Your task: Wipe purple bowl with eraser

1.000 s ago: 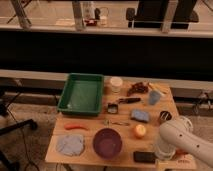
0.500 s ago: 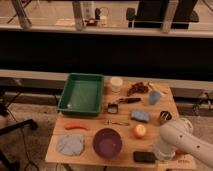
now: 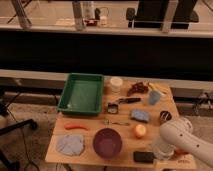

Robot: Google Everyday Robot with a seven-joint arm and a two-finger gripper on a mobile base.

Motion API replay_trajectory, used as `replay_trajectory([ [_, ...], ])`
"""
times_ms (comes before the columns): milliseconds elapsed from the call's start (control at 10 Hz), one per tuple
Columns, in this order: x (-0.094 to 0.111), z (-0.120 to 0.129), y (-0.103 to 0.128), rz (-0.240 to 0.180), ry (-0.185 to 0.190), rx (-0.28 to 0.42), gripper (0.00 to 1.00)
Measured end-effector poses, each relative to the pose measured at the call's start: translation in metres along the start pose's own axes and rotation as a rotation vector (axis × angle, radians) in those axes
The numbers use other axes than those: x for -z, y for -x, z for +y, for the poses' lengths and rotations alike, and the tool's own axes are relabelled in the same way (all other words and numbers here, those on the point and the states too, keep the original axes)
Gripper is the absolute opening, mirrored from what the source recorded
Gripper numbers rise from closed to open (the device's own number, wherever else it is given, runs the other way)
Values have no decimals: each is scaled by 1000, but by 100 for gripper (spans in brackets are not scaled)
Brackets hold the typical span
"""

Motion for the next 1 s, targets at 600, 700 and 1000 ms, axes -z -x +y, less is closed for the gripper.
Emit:
replay_trajectory([
  [600, -1, -2, -4, -57, -27, 17, 80],
  [700, -2, -1, -5, -61, -30, 22, 80],
  [1000, -4, 0, -2, -49, -37, 51, 80],
])
